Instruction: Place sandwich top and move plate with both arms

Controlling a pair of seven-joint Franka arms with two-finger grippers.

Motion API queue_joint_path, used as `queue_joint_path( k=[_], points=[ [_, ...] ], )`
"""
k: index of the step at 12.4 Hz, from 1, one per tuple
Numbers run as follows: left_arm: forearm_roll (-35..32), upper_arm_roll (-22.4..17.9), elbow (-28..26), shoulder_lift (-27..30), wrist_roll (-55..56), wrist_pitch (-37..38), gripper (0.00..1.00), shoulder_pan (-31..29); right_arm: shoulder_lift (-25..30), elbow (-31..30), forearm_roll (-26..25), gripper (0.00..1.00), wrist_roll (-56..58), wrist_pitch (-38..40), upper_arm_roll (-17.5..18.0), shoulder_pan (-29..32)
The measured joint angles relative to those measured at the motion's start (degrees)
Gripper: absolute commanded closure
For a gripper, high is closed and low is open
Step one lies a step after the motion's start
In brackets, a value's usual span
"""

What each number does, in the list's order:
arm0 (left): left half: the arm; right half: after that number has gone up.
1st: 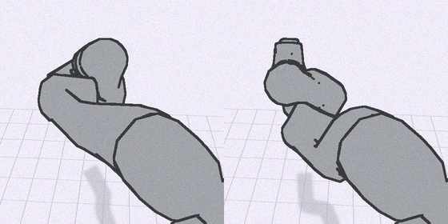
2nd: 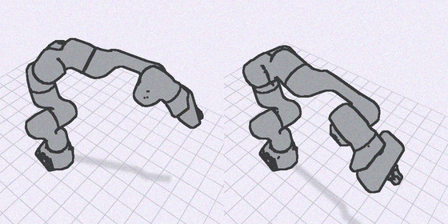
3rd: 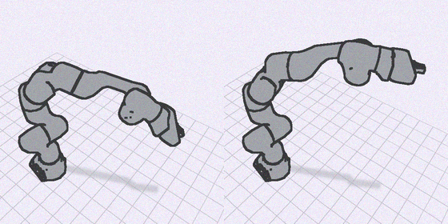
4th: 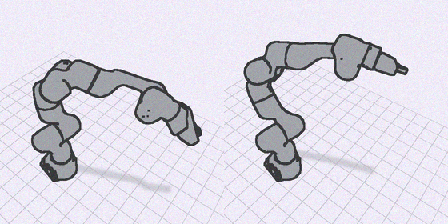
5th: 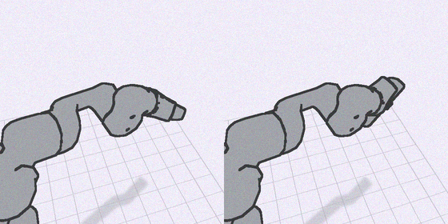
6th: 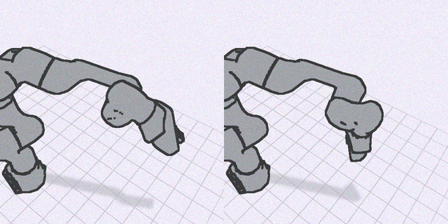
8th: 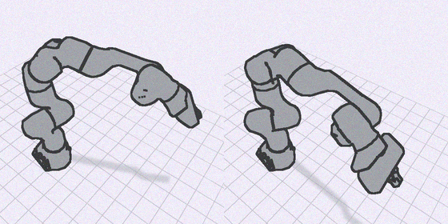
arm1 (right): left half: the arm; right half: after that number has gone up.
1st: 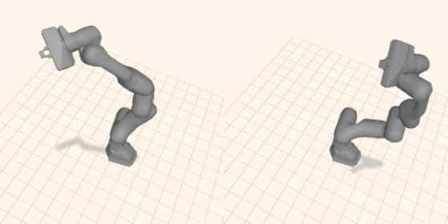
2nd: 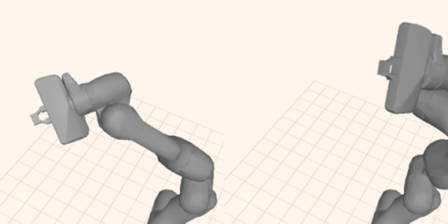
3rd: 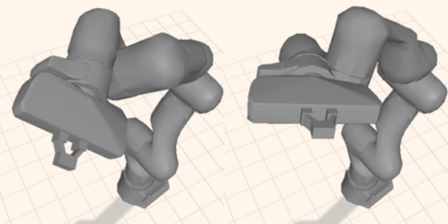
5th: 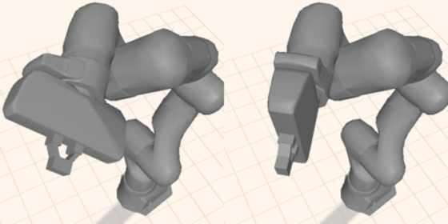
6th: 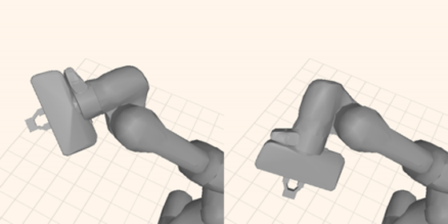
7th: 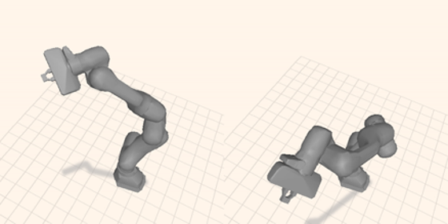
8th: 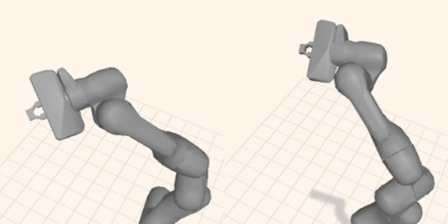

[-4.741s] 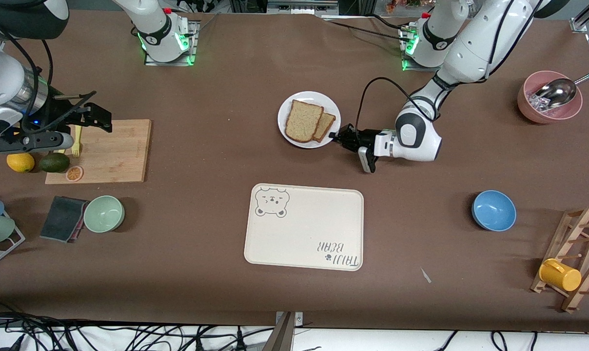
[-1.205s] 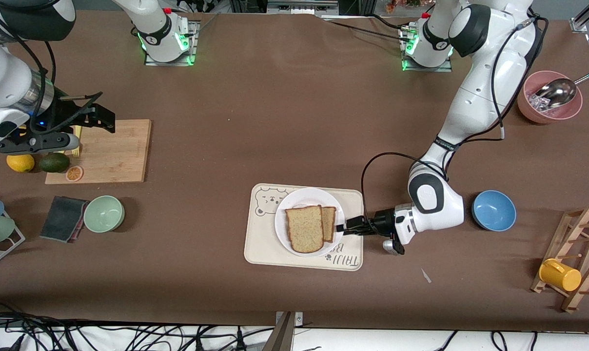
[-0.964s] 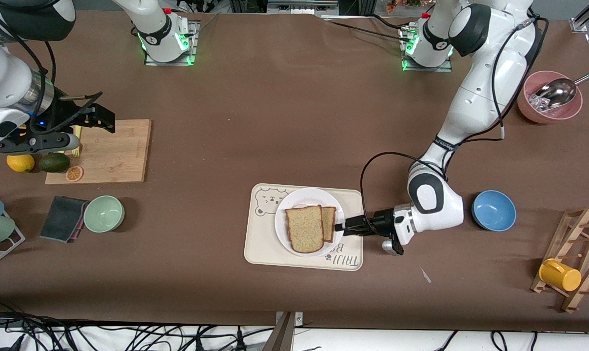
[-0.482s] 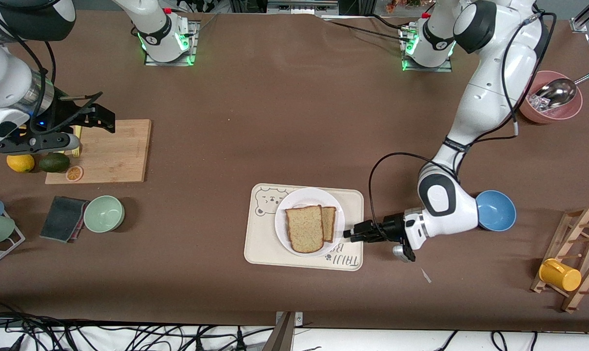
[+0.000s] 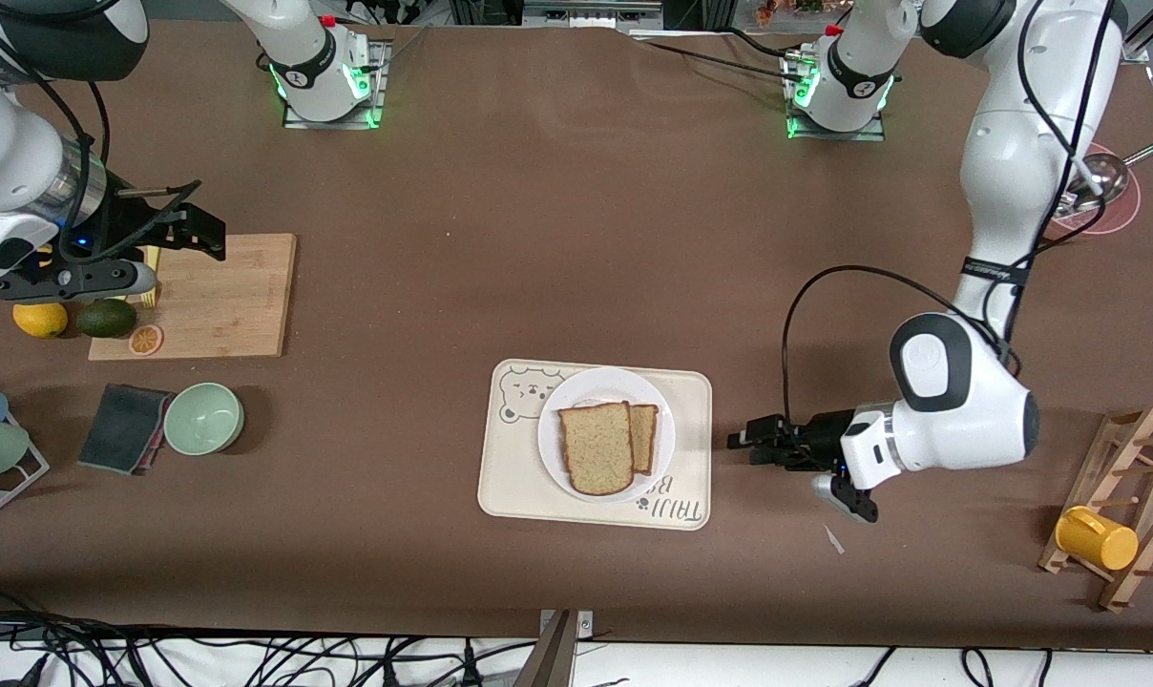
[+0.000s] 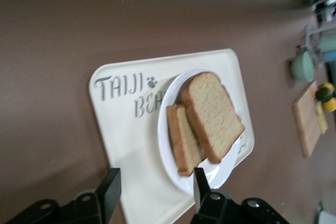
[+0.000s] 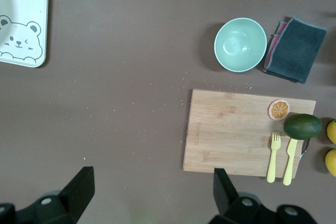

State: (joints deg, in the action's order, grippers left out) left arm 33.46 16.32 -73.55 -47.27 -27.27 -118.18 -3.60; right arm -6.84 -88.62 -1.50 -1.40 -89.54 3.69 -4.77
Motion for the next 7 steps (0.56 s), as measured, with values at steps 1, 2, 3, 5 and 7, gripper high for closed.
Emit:
queue_joint_path(
  k=[1,2,3,5,7],
  points=[
    [-2.6,-0.8,0.0,1.3,0.8,2.6,0.0,-0.1,0.0,0.0,0.0,0.0,0.0,0.0,0.0,0.0],
    [-5.2,-1.6,0.0,2.7,2.2,5.0,0.0,-0.2,0.0,0.0,0.0,0.0,0.0,0.0,0.0,0.0],
    [-8.2,-2.2,0.0,4.2,4.3,7.5,0.0,-0.4,0.0,0.0,0.0,0.0,0.0,0.0,0.0,0.0],
    [-14.2,-2.5,0.0,7.7,9.5,12.6,0.0,-0.7,0.0,0.0,0.0,0.0,0.0,0.0,0.0,0.0],
    [-19.6,-2.6,-0.1,11.2,13.9,16.1,0.0,-0.7,0.0,0.0,0.0,0.0,0.0,0.0,0.0,0.0]
  ],
)
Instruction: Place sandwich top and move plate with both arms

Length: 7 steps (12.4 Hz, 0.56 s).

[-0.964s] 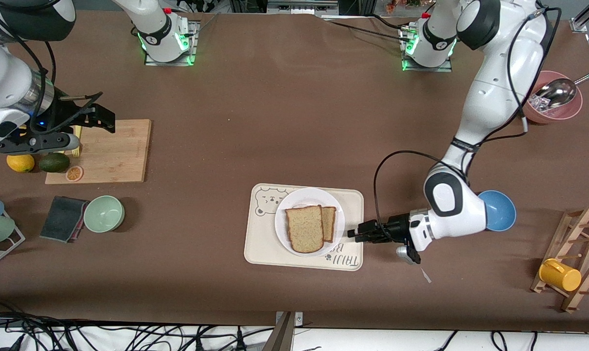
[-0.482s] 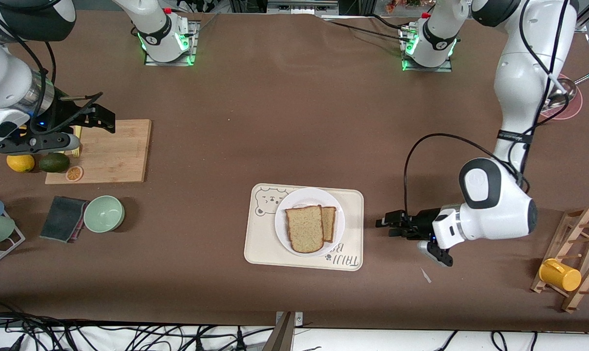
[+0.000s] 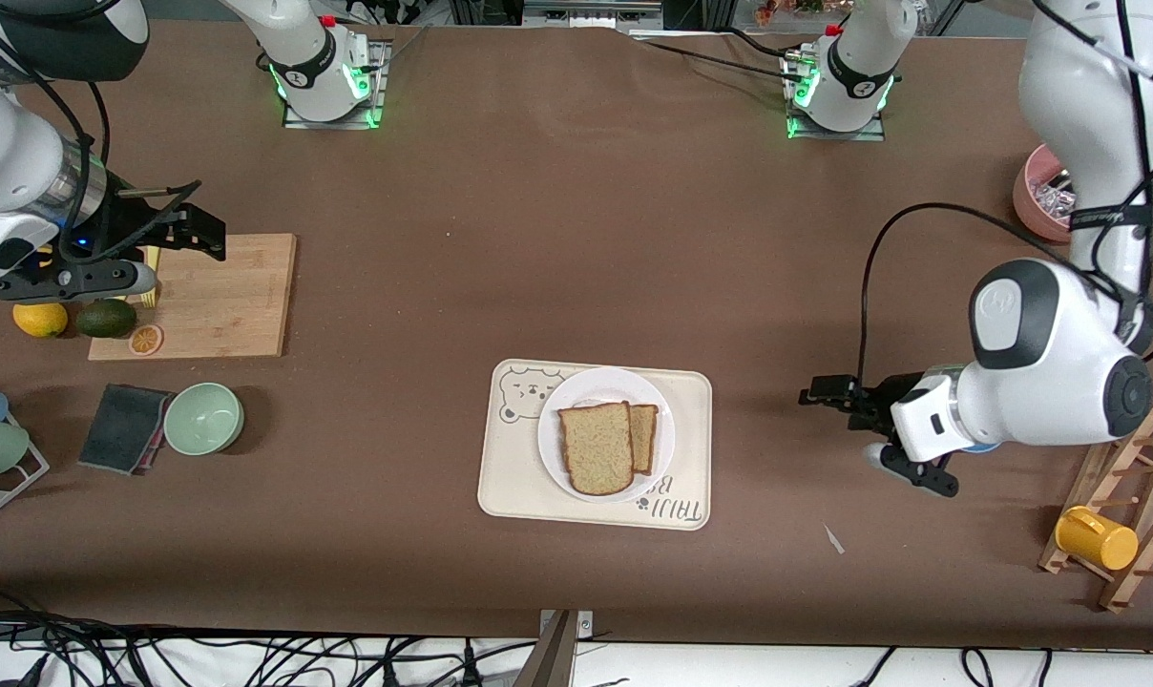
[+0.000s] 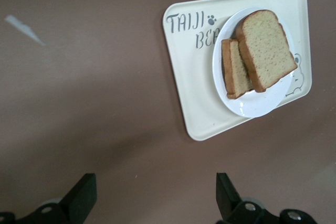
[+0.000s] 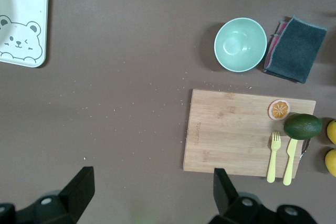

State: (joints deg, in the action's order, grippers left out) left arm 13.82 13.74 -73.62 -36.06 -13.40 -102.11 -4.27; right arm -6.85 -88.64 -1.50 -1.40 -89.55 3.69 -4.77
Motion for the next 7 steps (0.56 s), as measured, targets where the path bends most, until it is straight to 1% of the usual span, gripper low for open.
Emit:
queue_joint_path(
  k=[3,4,7],
  points=[
    [-7.2,0.0,-0.6,5.6,6.6,3.6,0.0,0.2,-0.1,0.0,0.0,0.0,0.0,0.0,0.0,0.0],
    [-8.7,0.0,-1.3,7.9,7.9,4.7,0.0,0.2,-0.1,0.0,0.0,0.0,0.0,0.0,0.0,0.0],
    [-14.6,0.1,-2.7,14.7,8.8,9.3,0.0,0.6,-0.2,-0.1,0.0,0.0,0.0,0.0,0.0,0.0]
  ],
)
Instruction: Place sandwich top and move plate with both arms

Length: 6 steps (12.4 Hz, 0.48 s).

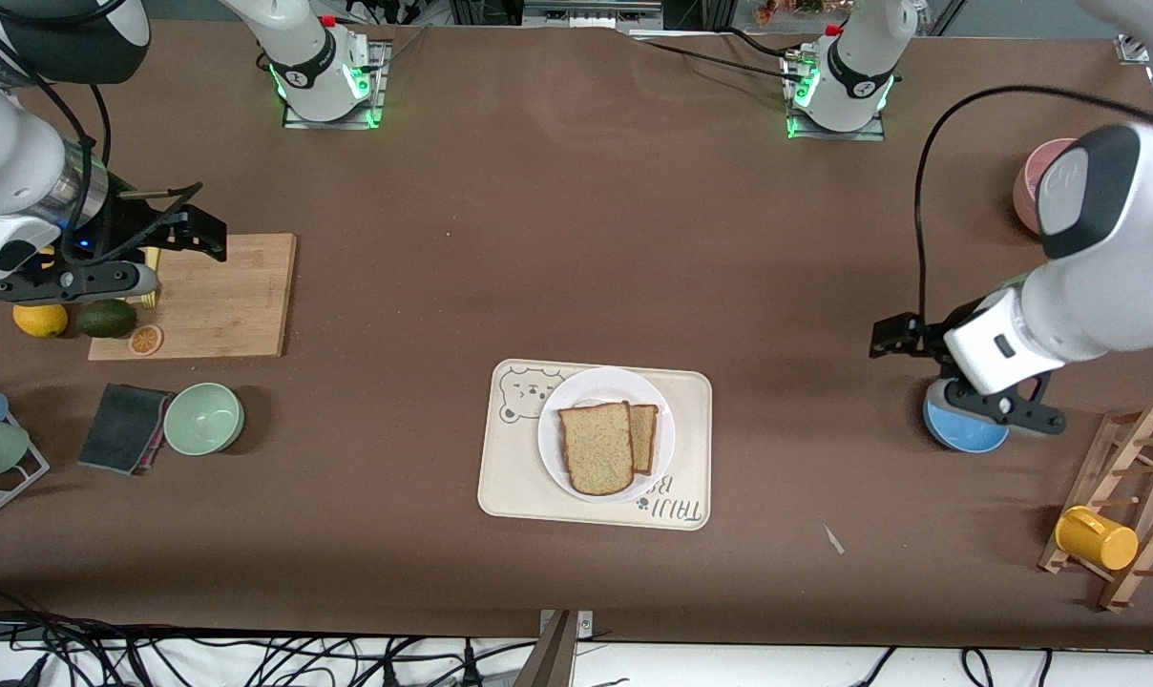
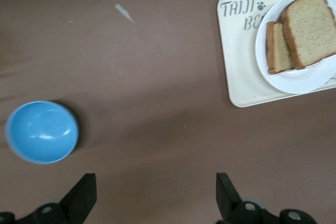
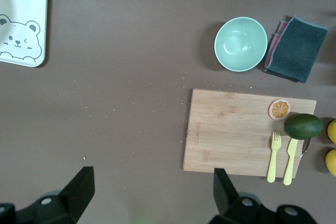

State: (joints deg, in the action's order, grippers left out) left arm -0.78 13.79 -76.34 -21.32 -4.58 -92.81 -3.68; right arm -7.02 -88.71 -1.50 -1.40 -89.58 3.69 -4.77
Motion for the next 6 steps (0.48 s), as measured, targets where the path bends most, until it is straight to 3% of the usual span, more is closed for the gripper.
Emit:
queue_joint_path(
  k=[6],
  points=[
    [-1.3,-0.7,-10.7,14.5,3.9,2.6,0.0,1.4,0.0,-0.1,0.0,0.0,0.0,0.0,0.0,0.0]
  ],
)
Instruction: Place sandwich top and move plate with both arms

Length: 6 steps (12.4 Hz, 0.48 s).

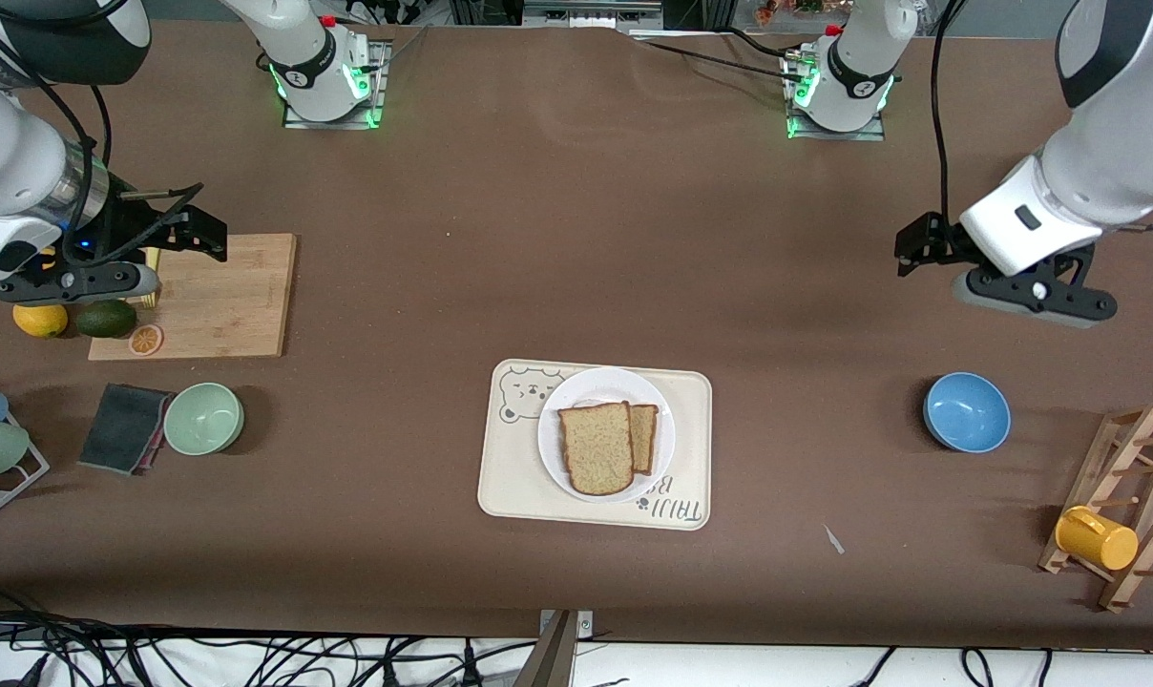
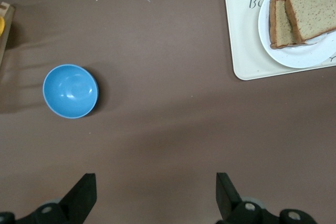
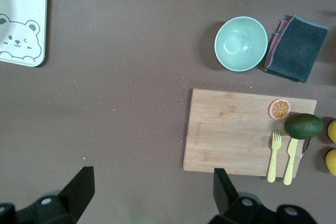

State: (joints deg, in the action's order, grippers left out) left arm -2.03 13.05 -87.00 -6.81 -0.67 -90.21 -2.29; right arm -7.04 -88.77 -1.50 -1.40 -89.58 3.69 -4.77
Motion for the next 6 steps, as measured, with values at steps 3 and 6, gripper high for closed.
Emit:
queue_joint_path(
  k=[3,6],
  points=[
    [0.0,-4.8,-1.9,3.0,0.0,-0.9,0.0,0.0,0.0,0.0,0.1,0.0,-0.1,0.0,0.0,0.0],
    [0.0,-5.8,-2.3,3.4,0.0,-1.0,0.0,0.5,0.0,0.1,1.8,0.0,-0.1,-0.2,-0.4,0.3]
  ],
)
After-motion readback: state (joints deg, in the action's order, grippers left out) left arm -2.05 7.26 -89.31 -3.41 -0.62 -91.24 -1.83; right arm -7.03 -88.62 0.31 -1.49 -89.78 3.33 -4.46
